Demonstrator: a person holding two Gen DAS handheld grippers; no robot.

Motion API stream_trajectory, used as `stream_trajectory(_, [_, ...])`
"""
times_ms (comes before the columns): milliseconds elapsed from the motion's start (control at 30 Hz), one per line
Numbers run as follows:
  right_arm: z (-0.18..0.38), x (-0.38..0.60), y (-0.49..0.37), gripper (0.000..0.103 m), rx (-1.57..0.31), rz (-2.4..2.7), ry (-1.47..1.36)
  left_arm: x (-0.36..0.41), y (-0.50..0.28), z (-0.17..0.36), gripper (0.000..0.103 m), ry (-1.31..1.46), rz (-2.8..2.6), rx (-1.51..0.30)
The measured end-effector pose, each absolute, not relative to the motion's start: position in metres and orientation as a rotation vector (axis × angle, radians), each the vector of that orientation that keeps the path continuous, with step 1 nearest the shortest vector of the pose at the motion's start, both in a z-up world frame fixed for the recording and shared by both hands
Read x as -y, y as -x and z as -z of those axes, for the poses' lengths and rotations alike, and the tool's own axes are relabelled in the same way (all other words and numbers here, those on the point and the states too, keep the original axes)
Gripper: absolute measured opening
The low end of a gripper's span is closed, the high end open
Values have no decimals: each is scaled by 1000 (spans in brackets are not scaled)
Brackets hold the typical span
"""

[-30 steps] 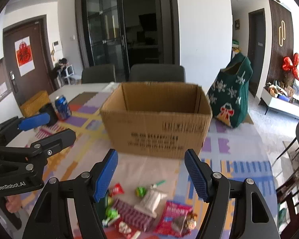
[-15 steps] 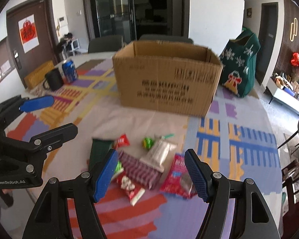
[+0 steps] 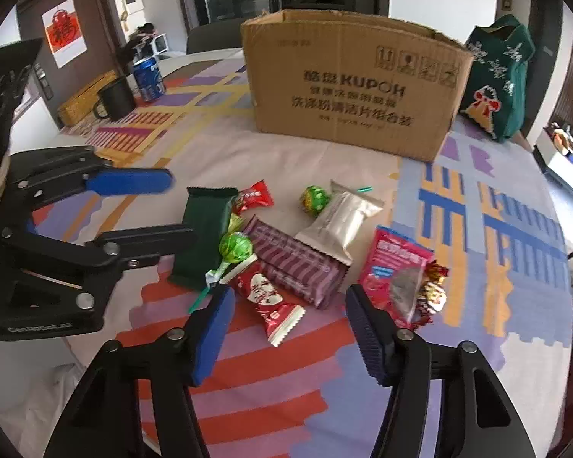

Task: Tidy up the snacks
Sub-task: 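Grasp the green lollipop with the left tool while the right tool grasps the red-and-white candy bar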

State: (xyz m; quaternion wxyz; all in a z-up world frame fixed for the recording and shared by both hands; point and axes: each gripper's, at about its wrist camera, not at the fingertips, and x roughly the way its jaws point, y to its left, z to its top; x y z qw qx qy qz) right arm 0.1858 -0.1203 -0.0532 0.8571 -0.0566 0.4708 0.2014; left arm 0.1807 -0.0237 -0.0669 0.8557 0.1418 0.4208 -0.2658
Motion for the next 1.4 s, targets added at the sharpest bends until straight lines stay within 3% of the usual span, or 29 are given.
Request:
stream_trajectory(367, [77,112,-197,43,-1079,-501,75,32,-200,90,26,-278,651,-981])
stream_trajectory(933, [99,90,-214,38,-1112,-538,116,34,-210,108,26,-303,612,-1017])
stream_trajectory(1200, [98,92,-210,29,-1093,-528,108,29,-206,99,25,-239,573,-1001])
stream_trajectory(1400, [95,104,-203,27,-1084,-511,62,27,-196,85,25,-211,537,-963])
